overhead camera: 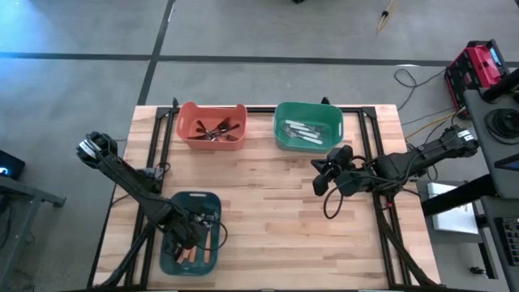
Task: Sort silverware by color (type)
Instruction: Adjust the orange forks in the blue-green bin
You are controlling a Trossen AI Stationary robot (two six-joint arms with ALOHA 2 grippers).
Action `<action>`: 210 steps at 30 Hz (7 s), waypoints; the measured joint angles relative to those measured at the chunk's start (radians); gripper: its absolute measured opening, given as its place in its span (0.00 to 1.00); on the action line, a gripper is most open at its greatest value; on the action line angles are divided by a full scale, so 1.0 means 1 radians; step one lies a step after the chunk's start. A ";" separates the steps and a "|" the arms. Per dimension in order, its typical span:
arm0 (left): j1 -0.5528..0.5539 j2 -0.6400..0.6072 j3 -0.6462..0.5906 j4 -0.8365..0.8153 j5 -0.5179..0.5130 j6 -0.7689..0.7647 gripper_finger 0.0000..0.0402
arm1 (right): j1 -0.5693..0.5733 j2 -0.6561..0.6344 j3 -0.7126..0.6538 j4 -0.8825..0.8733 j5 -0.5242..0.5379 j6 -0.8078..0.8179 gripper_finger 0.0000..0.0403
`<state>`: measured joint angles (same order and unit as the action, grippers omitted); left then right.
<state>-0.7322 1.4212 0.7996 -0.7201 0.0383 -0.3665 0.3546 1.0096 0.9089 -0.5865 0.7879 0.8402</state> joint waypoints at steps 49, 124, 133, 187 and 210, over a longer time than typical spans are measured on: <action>0.011 0.001 -0.025 0.123 -0.135 -0.082 0.00 | 0.000 0.000 0.000 0.006 0.000 0.051 0.02; 0.041 0.014 0.151 -0.199 0.111 -1.366 0.35 | 0.000 0.000 0.000 0.023 -0.003 -0.040 0.02; 0.042 0.026 0.152 -0.264 0.111 -1.389 0.35 | 0.000 0.000 0.000 0.023 -0.003 -0.053 0.02; 0.042 0.259 0.215 -0.306 0.077 -1.264 0.21 | 0.001 0.000 0.000 0.014 -0.005 -0.085 0.02; 0.042 0.248 0.352 -0.360 0.084 -1.265 0.09 | 0.001 0.000 0.000 0.015 -0.005 -0.118 0.02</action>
<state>-0.6899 1.6691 1.1518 -1.0804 0.1219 -1.6314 0.3552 1.0096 0.9085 -0.5716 0.7832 0.7221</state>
